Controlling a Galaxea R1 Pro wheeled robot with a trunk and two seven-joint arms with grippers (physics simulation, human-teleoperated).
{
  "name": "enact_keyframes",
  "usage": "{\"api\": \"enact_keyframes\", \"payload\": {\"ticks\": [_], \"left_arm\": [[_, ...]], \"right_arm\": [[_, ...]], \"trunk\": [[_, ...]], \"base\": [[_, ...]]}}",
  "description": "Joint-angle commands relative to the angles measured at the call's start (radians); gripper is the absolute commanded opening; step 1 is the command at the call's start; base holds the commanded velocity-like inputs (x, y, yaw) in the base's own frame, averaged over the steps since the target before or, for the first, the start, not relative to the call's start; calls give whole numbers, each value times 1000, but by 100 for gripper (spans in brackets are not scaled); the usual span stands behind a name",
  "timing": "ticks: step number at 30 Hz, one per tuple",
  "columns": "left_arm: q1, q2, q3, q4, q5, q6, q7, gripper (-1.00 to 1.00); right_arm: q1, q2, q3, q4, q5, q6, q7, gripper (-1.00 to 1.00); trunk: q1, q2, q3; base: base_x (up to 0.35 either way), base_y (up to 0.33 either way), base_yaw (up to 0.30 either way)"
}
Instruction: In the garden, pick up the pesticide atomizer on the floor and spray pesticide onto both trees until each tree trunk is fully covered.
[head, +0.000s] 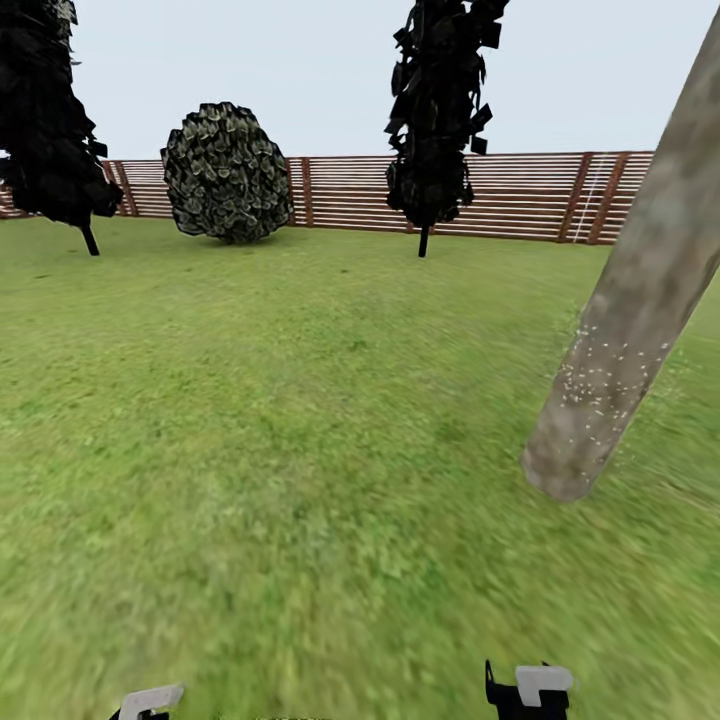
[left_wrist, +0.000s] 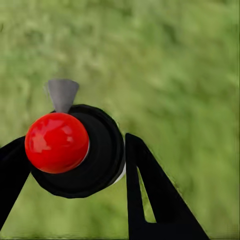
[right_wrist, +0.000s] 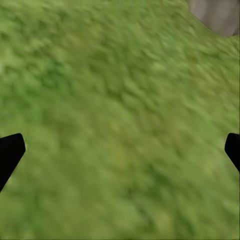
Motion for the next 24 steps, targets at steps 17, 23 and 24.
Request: {"api": "enact_keyframes", "payload": {"ticks": [17,23,24], "left_arm": [[0,0,0,0,-1,0,0,-100],[0,0,0,0,-1,0,0,-100],[0,0,0,0,-2,0,0,-100]], "right_arm": [[0,0,1,19,0,0,0,100],[0,0,1,21,0,0,0,100],[0,0,1,21,0,0,0,100]], "trunk": [[0,0,-2],[0,0,-3],[0,0,-3]], "base": [[0,0,278],[0,0,278],[0,0,278]]}}
